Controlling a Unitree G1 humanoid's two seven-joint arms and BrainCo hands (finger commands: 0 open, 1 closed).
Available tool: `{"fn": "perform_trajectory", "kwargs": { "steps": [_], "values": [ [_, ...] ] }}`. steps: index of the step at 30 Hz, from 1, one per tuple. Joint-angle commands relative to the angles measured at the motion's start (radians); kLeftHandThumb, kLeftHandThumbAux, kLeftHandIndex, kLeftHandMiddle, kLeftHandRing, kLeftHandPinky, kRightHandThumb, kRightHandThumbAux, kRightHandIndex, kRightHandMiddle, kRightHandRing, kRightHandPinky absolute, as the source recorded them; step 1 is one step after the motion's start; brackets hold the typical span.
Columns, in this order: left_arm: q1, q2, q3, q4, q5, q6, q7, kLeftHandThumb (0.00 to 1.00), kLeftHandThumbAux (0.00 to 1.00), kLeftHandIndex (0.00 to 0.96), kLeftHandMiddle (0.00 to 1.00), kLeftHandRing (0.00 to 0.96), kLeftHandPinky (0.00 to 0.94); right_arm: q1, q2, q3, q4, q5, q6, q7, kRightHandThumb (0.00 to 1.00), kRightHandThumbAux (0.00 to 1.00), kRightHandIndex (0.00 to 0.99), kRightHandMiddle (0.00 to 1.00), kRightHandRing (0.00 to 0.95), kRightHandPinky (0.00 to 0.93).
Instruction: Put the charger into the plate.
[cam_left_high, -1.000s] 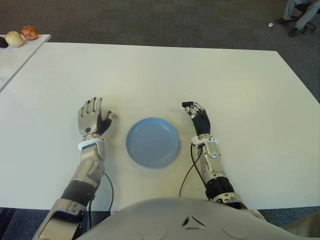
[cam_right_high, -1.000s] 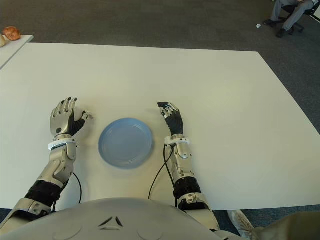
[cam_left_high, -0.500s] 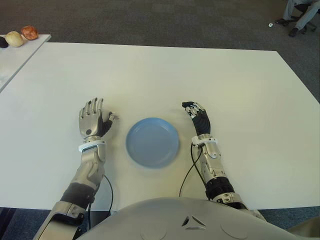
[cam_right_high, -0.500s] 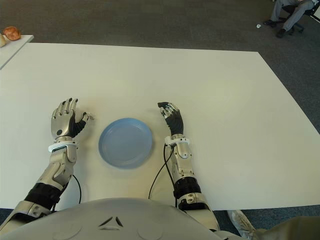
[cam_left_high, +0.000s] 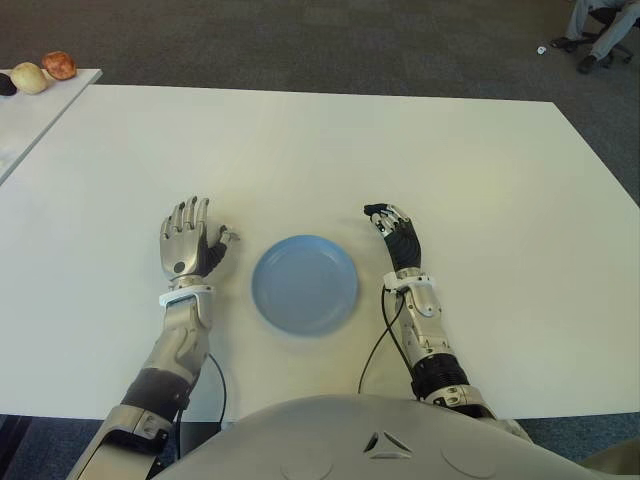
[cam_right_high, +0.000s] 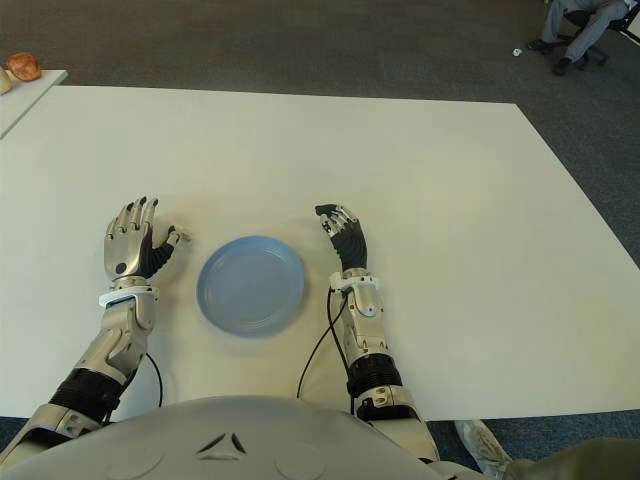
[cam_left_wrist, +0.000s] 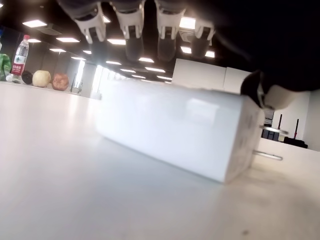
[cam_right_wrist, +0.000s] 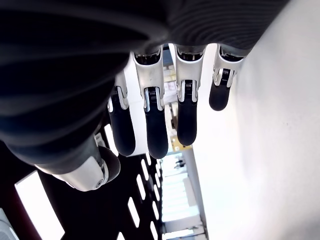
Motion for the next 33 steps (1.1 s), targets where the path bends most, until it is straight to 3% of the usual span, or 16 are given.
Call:
{"fn": "perform_trajectory", "kwargs": {
  "steps": [1, 33],
  "values": [
    [0.026, 0.001, -0.011, 0.034, -0.007, -0.002, -0.004, 0.101, 0.34, 0.0, 0.0, 0.0, 0.0, 0.064, 0.063, -0.005, 0.074, 0.003, 0.041, -0.006, 0.0, 0.663, 0.361, 0.357, 0.264, 0.146],
    [0.044, 0.009, -0.012, -0.044, 0.0, 0.027, -0.051, 0.131, 0.378, 0.0, 0.0, 0.0, 0.0, 0.059, 0.062, -0.016, 0.097, 0.01, 0.025, 0.014, 0.0, 0.648, 0.356, 0.346, 0.245, 0.136]
  ]
}}
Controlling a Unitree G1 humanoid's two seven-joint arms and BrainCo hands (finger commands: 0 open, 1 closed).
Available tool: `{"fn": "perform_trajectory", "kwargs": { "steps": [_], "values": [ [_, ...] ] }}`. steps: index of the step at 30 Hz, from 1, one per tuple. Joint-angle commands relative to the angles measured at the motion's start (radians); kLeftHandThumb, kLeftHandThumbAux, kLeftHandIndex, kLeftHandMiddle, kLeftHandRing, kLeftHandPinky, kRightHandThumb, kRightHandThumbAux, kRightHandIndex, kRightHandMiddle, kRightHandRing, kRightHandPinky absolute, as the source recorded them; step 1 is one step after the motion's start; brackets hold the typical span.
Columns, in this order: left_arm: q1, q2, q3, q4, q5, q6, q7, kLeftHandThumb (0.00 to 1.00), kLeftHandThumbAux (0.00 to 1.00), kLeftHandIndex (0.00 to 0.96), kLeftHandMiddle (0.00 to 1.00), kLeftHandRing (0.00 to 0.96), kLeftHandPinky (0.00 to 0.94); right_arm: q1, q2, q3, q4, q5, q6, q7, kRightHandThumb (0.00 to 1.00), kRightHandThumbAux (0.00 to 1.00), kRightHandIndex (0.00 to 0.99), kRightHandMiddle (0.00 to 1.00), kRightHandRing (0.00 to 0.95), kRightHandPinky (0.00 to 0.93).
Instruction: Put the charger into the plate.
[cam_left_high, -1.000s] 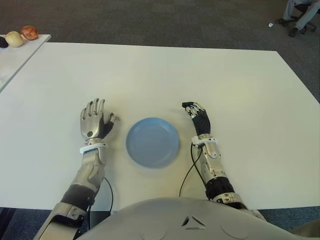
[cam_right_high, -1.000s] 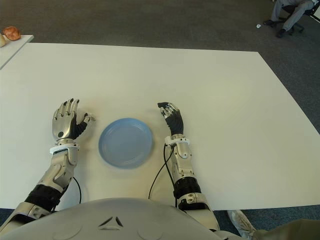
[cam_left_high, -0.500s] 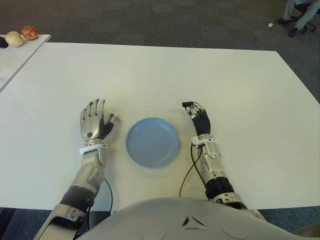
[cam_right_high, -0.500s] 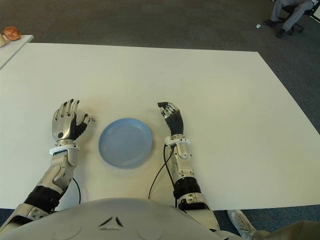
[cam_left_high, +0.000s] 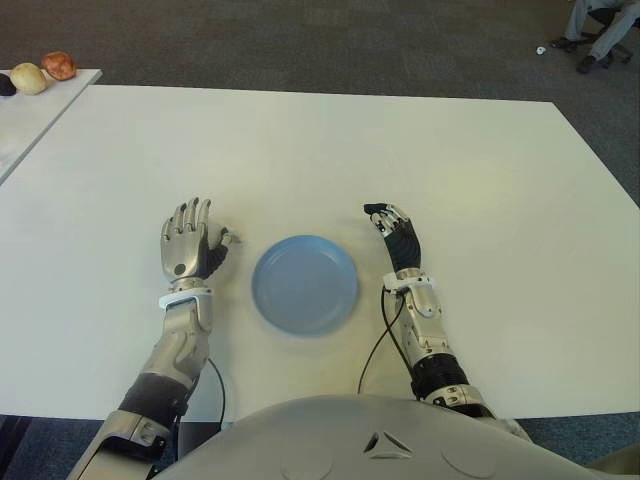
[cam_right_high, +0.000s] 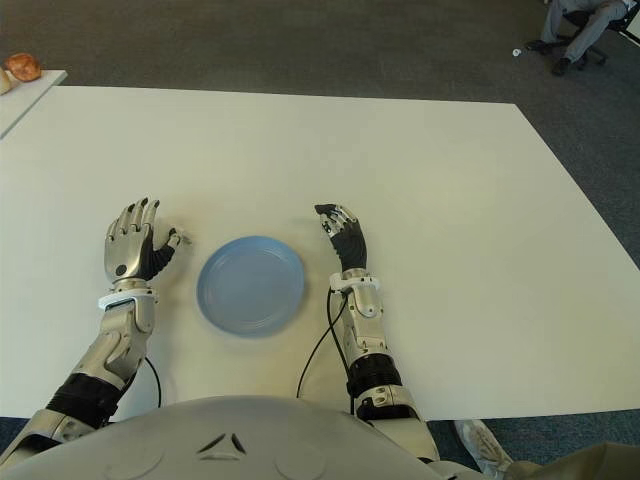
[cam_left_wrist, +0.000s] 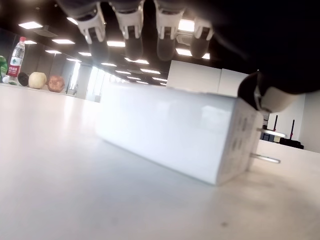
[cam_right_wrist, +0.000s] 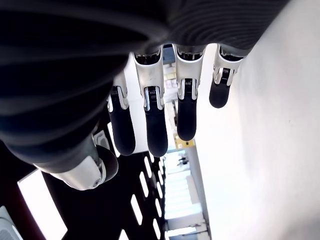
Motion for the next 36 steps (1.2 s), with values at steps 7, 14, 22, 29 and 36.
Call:
{"fn": "perform_trajectory", "kwargs": {
  "steps": [7, 14, 22, 29, 36],
  "values": [
    [0.02, 0.003, -0.003, 0.0, -0.003, 0.015, -0.027, 0.125, 0.376, 0.0, 0.0, 0.0, 0.0, 0.061, 0.061, -0.01, 0.086, 0.01, 0.048, 0.004, 0.0, 0.648, 0.36, 0.347, 0.245, 0.134],
    [0.015, 0.011, 0.009, -0.023, -0.006, 0.011, -0.032, 0.118, 0.37, 0.0, 0.0, 0.0, 0.0, 0.059, 0.06, -0.01, 0.093, 0.009, 0.04, 0.007, 0.0, 0.644, 0.365, 0.346, 0.241, 0.124],
    [0.015, 0.014, 0.019, -0.062, -0.003, 0.02, -0.046, 0.118, 0.373, 0.0, 0.0, 0.0, 0.0, 0.055, 0.059, -0.014, 0.103, 0.011, 0.035, 0.014, 0.0, 0.639, 0.364, 0.345, 0.238, 0.122],
    [0.012, 0.019, 0.027, -0.084, -0.002, 0.027, -0.058, 0.118, 0.38, 0.0, 0.0, 0.0, 0.0, 0.054, 0.059, -0.014, 0.104, 0.01, 0.034, 0.015, 0.0, 0.637, 0.362, 0.341, 0.234, 0.119],
    [0.01, 0.019, 0.041, -0.102, -0.001, 0.029, -0.066, 0.118, 0.382, 0.0, 0.0, 0.0, 0.0, 0.055, 0.06, -0.014, 0.103, 0.007, 0.033, 0.01, 0.0, 0.637, 0.368, 0.348, 0.24, 0.123]
  ]
}}
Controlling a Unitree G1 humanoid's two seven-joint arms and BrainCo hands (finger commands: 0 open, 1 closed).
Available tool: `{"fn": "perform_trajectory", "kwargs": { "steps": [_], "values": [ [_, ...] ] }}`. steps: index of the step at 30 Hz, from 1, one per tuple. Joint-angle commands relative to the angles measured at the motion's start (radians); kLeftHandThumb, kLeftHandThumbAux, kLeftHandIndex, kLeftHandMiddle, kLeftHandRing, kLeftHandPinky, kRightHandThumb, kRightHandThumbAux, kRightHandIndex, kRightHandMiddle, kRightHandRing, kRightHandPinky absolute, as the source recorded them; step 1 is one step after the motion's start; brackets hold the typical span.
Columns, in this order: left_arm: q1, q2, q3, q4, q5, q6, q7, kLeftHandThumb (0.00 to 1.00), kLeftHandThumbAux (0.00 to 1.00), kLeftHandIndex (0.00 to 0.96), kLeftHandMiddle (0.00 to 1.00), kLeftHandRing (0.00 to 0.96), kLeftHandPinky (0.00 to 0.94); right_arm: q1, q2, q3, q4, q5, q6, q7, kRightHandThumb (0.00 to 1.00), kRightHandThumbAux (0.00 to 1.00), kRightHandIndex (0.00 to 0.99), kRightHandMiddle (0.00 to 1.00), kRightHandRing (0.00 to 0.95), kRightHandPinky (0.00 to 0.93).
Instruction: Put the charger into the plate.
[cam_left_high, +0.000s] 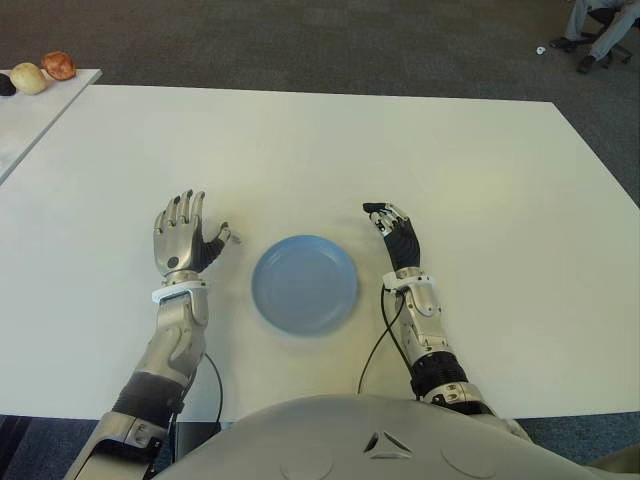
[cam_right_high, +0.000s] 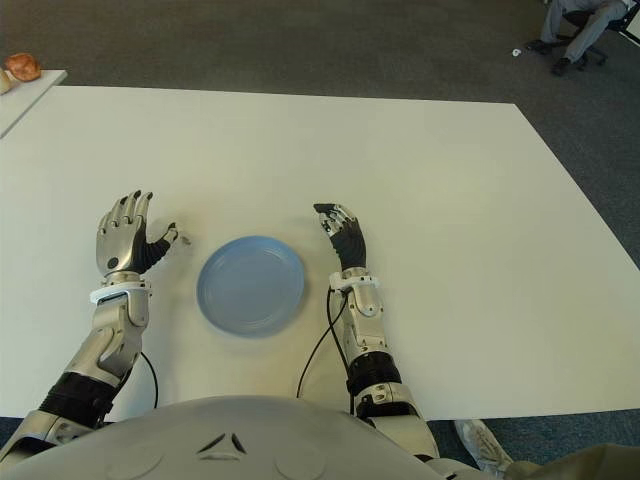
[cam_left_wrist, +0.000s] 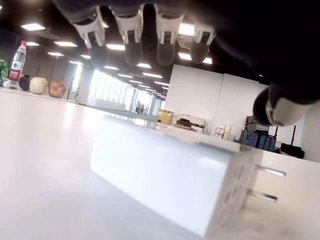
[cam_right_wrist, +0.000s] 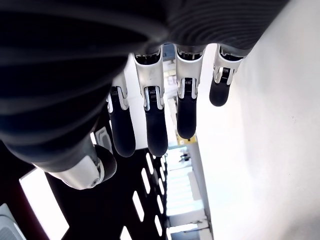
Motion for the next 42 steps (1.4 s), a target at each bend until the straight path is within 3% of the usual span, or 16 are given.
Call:
{"fn": "perform_trajectory", "kwargs": {
  "steps": [1, 42],
  "values": [
    [0.005, 0.005, 0.006, -0.012, 0.0, 0.005, -0.02, 0.118, 0.381, 0.0, 0.0, 0.0, 0.0, 0.068, 0.06, -0.01, 0.079, 0.004, 0.051, -0.011, 0.0, 0.637, 0.368, 0.348, 0.241, 0.123],
    [0.06, -0.003, -0.019, -0.157, 0.037, 0.046, -0.124, 0.11, 0.367, 0.0, 0.0, 0.0, 0.0, 0.068, 0.066, -0.007, 0.073, 0.005, 0.057, -0.019, 0.0, 0.648, 0.367, 0.353, 0.25, 0.139]
  ]
}}
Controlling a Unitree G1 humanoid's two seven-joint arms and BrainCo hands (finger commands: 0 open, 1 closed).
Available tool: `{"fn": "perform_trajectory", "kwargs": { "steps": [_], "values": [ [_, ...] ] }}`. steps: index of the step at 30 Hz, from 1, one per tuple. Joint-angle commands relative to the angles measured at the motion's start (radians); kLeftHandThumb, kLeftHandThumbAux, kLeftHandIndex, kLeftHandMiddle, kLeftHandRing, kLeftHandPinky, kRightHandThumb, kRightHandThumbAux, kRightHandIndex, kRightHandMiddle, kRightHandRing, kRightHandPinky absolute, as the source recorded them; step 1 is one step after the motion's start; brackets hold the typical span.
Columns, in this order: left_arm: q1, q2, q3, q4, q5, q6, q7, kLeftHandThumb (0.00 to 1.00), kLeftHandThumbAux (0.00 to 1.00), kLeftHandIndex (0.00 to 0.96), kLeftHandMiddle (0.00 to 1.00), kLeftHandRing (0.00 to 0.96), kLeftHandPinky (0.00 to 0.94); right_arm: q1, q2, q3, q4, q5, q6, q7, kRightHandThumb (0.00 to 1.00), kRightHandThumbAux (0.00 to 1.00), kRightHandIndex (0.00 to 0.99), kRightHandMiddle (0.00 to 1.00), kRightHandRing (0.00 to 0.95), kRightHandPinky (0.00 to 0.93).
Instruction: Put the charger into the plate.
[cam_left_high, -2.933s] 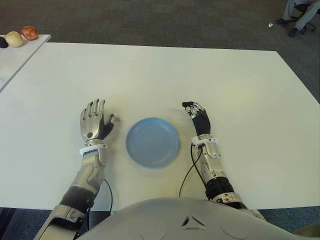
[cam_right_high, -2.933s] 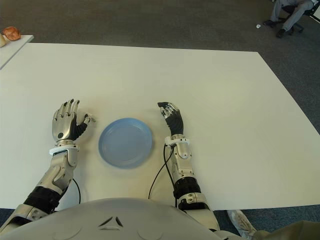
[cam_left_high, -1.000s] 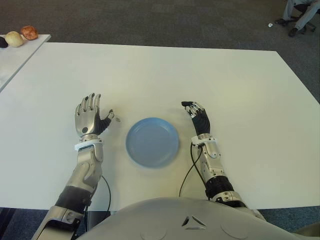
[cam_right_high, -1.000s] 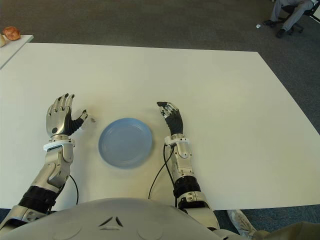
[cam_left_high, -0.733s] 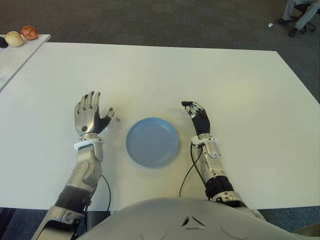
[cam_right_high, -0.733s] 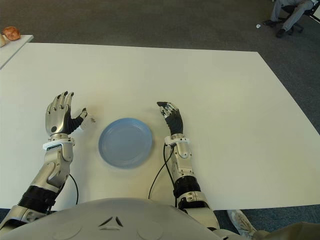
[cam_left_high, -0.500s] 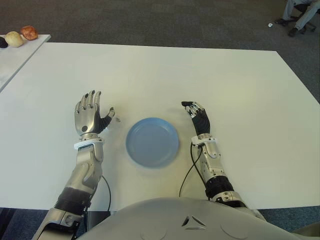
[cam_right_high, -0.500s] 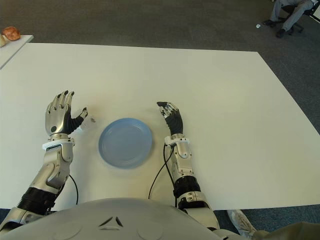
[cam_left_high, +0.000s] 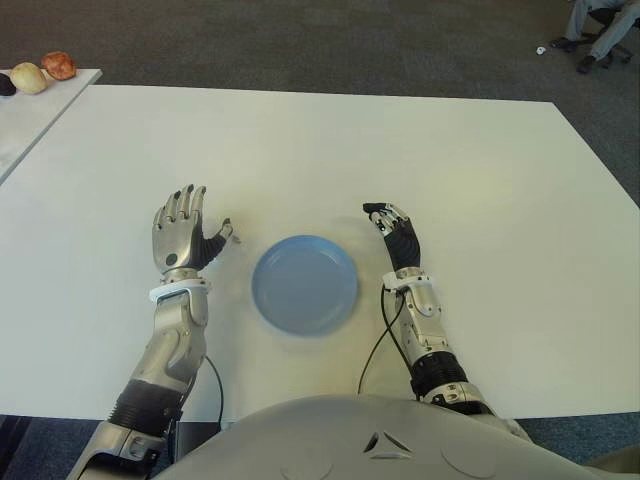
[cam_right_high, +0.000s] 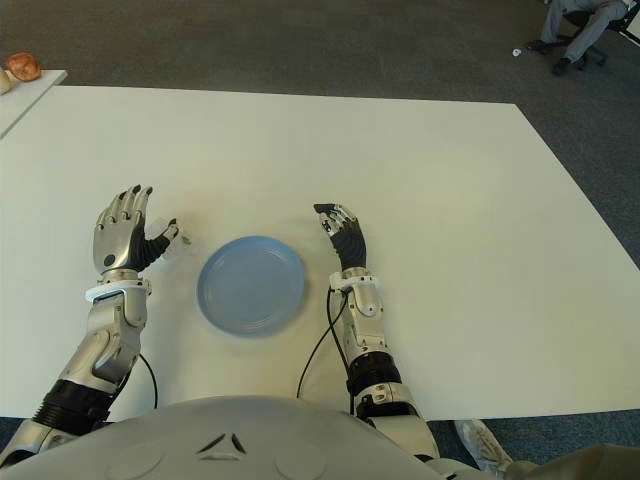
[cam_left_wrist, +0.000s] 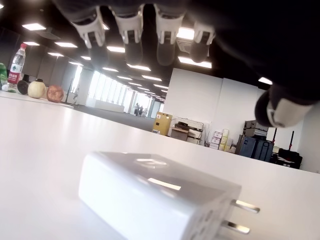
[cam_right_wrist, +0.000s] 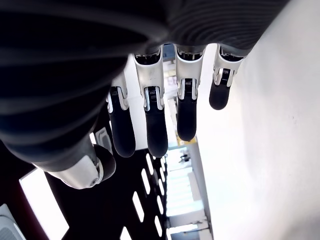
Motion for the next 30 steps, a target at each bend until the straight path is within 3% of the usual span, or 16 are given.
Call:
{"fn": "perform_trajectory", "kwargs": {
  "steps": [1, 30],
  "values": [
    [0.021, -0.002, -0.015, -0.008, 0.012, 0.001, -0.034, 0.112, 0.369, 0.0, 0.0, 0.0, 0.0, 0.069, 0.065, -0.008, 0.073, 0.005, 0.057, -0.015, 0.0, 0.648, 0.367, 0.352, 0.249, 0.137],
    [0.075, -0.023, -0.036, -0.001, 0.013, -0.024, -0.007, 0.12, 0.372, 0.0, 0.0, 0.0, 0.0, 0.064, 0.064, -0.006, 0.073, 0.002, 0.056, -0.023, 0.0, 0.651, 0.363, 0.362, 0.266, 0.142]
  ]
}}
